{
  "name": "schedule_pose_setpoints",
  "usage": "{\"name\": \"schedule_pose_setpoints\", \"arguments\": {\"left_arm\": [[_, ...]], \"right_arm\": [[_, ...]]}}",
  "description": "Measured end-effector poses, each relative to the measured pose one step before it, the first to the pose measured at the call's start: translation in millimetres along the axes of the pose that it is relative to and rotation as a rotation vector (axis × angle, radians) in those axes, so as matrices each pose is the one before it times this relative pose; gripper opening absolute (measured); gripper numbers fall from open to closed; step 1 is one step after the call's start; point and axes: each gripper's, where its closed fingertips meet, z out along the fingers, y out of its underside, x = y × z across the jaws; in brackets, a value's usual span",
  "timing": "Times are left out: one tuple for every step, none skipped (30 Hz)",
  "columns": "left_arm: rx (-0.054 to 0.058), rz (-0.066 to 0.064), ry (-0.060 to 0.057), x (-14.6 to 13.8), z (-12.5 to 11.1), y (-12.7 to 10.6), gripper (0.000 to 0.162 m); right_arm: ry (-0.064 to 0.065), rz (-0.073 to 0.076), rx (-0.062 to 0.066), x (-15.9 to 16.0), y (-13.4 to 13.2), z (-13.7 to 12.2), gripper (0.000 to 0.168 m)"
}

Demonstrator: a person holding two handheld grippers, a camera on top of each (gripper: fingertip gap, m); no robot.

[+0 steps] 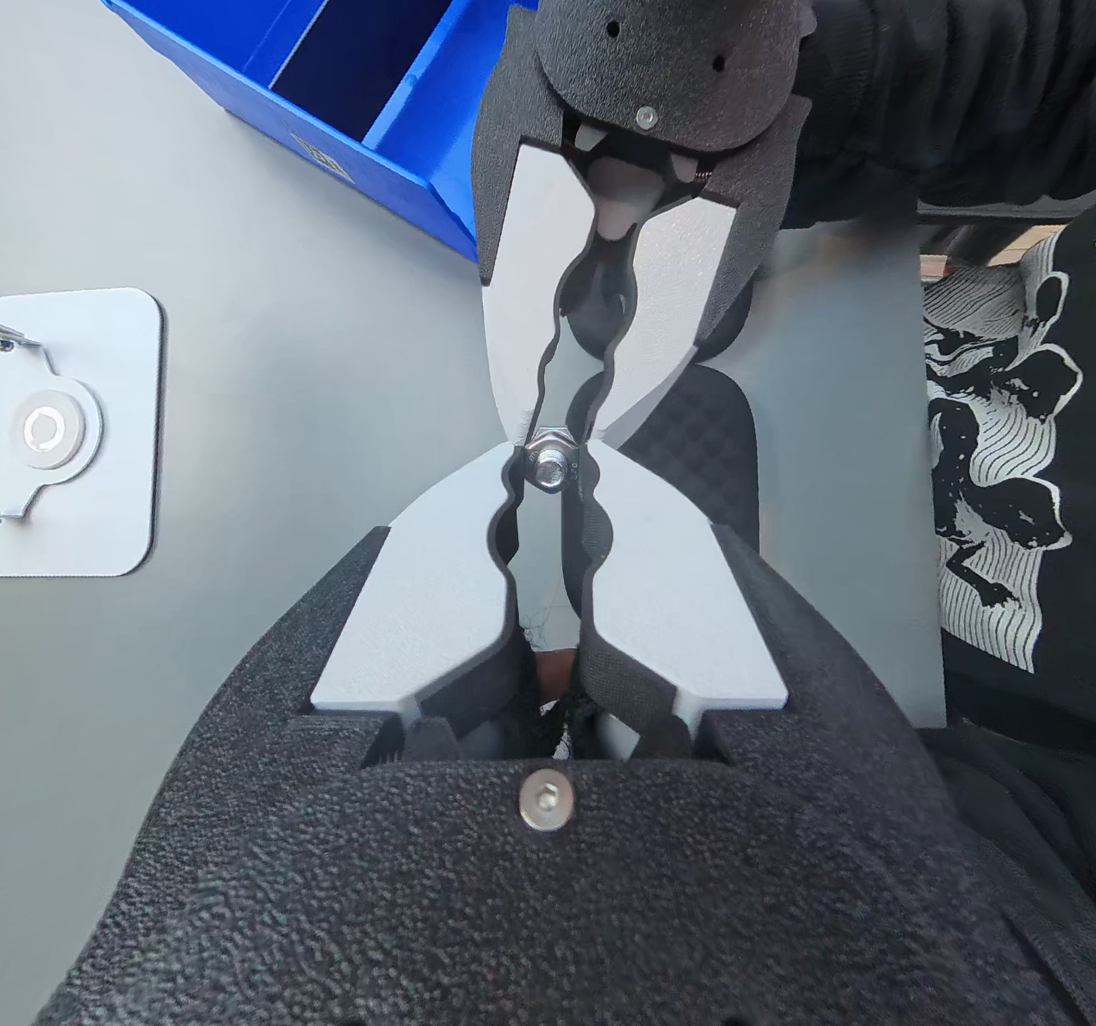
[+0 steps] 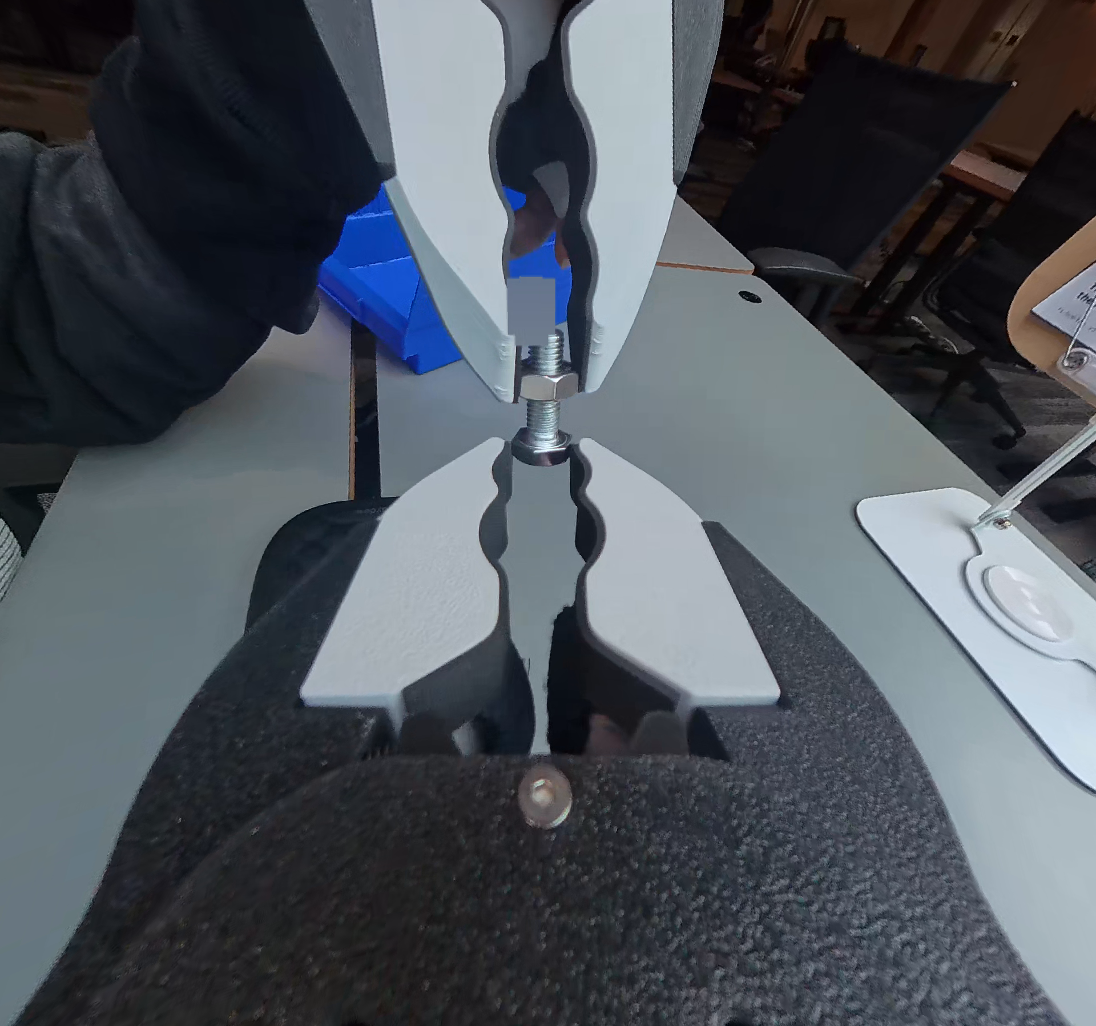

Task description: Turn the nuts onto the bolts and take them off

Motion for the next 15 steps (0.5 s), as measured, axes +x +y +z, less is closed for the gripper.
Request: {"name": "schedule_pose_setpoints", "arguments": {"left_arm": [[0.0214, -0.0048, -0.0030, -0.82, -0.58, -2.79, 0.017], [0.0369, -0.0096, -0.0115, -1.93, -1.05, -4.56, 0.017], [0.0527, -0.0105, -0.0222, -3.11, -1.65, -6.06, 0.022], [0.0709, -0.0089, -0.0484, -6.79, -2.31, -7.10, 0.029], [0.0937, -0.0072, -0.0547, -7.65, -2.78, -8.48, 0.035], [0.1149, -0.0150, -0.0415, -5.67, -2.46, -9.53, 0.040], [0.1279, -0.0305, -0.0230, -3.16, -1.93, -9.46, 0.041], [0.1295, -0.0471, -0.0097, -1.44, -1.28, -8.08, 0.041], [0.1024, -0.0488, 0.0052, 0.67, -1.23, -3.93, 0.042], [0.0738, -0.0458, 0.0048, 0.63, -1.26, -0.51, 0.044], [0.0478, -0.0345, 0.0094, 1.92, -0.47, 1.88, 0.044], [0.0295, -0.0158, 0.0131, 3.34, 0.31, 3.03, 0.046], [0.0183, -0.0032, 0.0113, 3.45, 0.96, 2.84, 0.046], [0.0023, 0.0009, 0.0061, 2.41, 1.60, 2.72, 0.046], [-0.0079, 0.0000, 0.0062, 1.65, 1.85, 2.87, 0.046]], "right_arm": [[0.0048, -0.0007, 0.0163, 1.87, -1.88, -1.66, 0.017], [0.0072, 0.0068, 0.0276, 2.94, -3.01, -2.26, 0.017], [0.0073, 0.0135, 0.0361, 3.44, -3.91, -2.97, 0.017], [0.0111, 0.0200, 0.0392, 4.22, -4.36, -3.20, 0.017], [0.0133, 0.0212, 0.0438, 4.68, -5.06, -3.49, 0.017], [0.0055, 0.0218, 0.0440, 3.42, -5.43, -3.29, 0.017], [-0.0046, 0.0219, 0.0421, 1.55, -5.47, -2.82, 0.017], [-0.0079, 0.0228, 0.0406, 0.57, -5.23, -2.23, 0.017], [-0.0108, 0.0234, 0.0398, -0.13, -4.91, -1.69, 0.017], [-0.0084, 0.0215, 0.0312, -0.13, -3.53, -1.18, 0.017], [-0.0057, 0.0166, 0.0238, -0.06, -2.50, -0.64, 0.017], [-0.0089, 0.0135, 0.0114, -0.47, -0.78, -0.11, 0.017], [-0.0075, 0.0081, 0.0023, -0.48, 0.64, 0.31, 0.017], [-0.0062, 0.0016, -0.0042, -0.70, 1.50, 0.69, 0.017], [-0.0039, -0.0026, -0.0073, -0.76, 1.87, 0.95, 0.017]]}}
